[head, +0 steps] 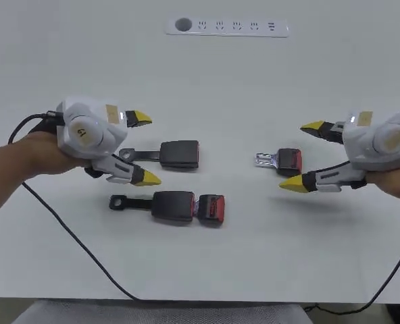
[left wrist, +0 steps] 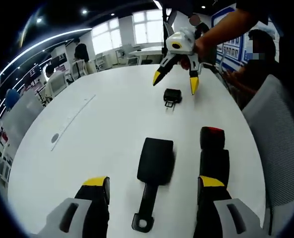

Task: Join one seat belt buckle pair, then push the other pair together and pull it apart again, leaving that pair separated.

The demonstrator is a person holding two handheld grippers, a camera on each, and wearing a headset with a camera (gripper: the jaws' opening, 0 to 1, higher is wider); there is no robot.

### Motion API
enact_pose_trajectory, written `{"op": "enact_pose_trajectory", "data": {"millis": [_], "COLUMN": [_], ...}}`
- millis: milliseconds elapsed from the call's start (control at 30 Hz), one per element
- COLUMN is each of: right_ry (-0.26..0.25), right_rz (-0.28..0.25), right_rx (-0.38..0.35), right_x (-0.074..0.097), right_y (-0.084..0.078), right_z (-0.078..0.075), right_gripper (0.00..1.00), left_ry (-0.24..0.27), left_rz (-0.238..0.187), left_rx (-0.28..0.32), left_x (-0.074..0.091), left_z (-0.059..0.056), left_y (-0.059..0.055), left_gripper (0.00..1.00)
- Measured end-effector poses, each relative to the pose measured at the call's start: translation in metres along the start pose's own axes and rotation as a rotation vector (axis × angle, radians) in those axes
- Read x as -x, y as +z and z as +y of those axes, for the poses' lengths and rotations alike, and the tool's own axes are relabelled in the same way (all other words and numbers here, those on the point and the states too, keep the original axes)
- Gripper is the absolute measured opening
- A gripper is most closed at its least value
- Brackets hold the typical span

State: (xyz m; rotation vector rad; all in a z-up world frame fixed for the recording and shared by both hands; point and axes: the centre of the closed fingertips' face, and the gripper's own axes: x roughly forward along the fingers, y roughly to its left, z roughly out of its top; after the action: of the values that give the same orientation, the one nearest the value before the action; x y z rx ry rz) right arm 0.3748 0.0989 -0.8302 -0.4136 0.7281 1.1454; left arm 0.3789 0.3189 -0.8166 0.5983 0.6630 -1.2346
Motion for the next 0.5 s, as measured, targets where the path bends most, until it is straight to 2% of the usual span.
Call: {"op": "enact_pose_trajectory", "data": {"millis": [133, 233, 400, 433, 467, 500], "right_ry": [0.039, 0.079, 0.119, 0.129, 0.122, 0.123], "right_rz": [0.020, 0.026, 0.065, 0.022, 0.052, 0.052], "right_rx": [-0.009, -0.041, -0.006, 0.049, 0.021, 0.022], "right_x": [-0.003, -0.006, -0.010, -0.013, -0.010, -0.010], "right_y": [-0.007, -0.011, -0.021, -0.013, -0.018, -0.017], "right_z": [-0.001, 0.002, 0.008, 0.009, 0.010, 0.008], "right_gripper": [0.78, 0.75, 0.67, 0.66, 0.64, 0.62], "left_ry": [-0.025, -0.051, -0.087, -0.097, -0.099, -0.098], "left_rz": [0.009, 0.021, 0.043, 0.046, 0.045, 0.047], "left_rx": [0.003, 0.020, 0.011, 0.014, 0.010, 0.003], "left_x": [-0.008, -0.015, -0.030, -0.033, -0.035, -0.037], "left_z": [0.001, 0.000, -0.003, -0.003, -0.003, -0.002], "left_y": [-0.005, -0.009, -0.014, -0.014, -0.014, -0.014], "left_gripper": [0.72, 0.64, 0.62, 0.60, 0.60, 0.59]}}
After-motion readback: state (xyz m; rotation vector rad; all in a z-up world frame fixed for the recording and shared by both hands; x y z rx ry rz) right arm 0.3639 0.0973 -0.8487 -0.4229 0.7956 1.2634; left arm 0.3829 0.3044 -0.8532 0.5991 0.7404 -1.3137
